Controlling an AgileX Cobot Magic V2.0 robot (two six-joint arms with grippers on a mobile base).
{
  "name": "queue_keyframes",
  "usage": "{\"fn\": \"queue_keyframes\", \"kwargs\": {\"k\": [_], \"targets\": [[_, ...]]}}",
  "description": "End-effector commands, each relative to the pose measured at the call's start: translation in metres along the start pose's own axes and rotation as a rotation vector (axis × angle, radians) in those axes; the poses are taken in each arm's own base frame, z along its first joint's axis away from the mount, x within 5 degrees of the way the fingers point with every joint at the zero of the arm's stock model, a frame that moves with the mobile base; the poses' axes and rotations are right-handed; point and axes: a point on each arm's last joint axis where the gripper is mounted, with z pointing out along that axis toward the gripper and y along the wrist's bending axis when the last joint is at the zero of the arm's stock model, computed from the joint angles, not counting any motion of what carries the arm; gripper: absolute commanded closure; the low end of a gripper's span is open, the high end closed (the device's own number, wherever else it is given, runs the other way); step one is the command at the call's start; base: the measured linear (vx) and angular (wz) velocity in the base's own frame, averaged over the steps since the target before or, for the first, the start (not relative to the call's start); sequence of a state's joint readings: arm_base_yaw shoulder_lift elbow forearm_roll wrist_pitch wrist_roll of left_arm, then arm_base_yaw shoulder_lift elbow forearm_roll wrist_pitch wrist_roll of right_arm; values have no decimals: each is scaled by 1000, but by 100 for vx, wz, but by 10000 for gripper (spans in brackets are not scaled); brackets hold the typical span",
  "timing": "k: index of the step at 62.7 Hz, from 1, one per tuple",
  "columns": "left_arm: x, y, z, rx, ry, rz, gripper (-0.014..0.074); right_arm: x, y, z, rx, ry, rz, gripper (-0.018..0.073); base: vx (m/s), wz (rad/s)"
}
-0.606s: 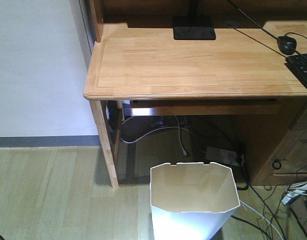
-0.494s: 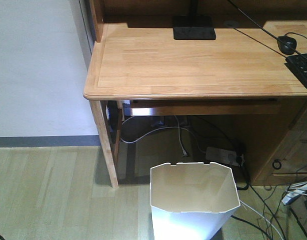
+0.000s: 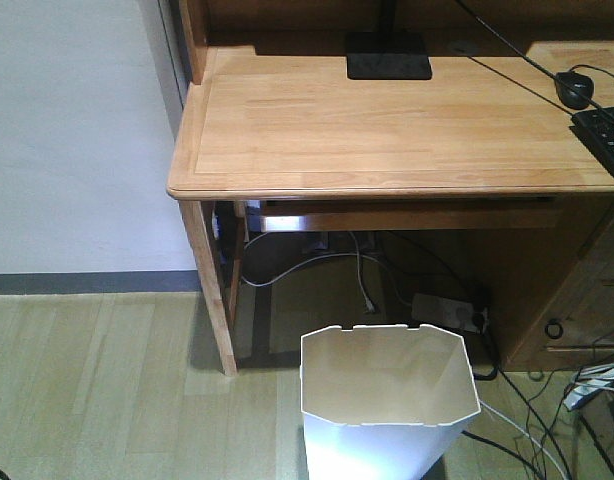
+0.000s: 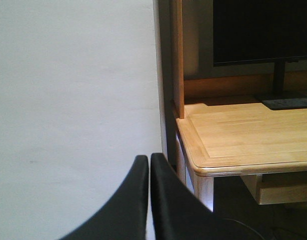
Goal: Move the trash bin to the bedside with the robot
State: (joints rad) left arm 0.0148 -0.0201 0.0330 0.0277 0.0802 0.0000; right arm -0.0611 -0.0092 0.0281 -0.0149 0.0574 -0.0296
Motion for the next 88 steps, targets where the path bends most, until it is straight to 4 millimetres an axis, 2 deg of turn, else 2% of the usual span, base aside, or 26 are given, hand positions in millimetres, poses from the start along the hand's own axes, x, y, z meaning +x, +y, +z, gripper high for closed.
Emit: {"fn": "queue_keyframes", "kwargs": {"k": [1,19,31,38,49,64,77,88], "targets": [[-3,0,0,0,-70,-23,603,-7,0,-1,3,-86,-19,568,0,0],[-3,0,0,0,-70,-23,603,-7,0,-1,3,-89,-19,568,0,0],[-3,0,0,0,-70,-23,603,-29,-1,-5,11,-295,-28,568,0,0],[-3,0,0,0,-70,-23,603,-45,-2,-7,12,-293,-27,568,0,0],[-3,0,0,0,-70,-23,603,-70,-3,7,9,-130,-77,568,0,0],[-3,0,0,0,-70,-23,603,-93,-4,48,-10,166,-74,568,0,0],[-3,0,0,0,-70,-23,603,-92,-3,74,-30,419,-23,568,0,0],[-3,0,0,0,-70,-23,603,-86,-3,83,-32,454,-13,568,0,0]]}}
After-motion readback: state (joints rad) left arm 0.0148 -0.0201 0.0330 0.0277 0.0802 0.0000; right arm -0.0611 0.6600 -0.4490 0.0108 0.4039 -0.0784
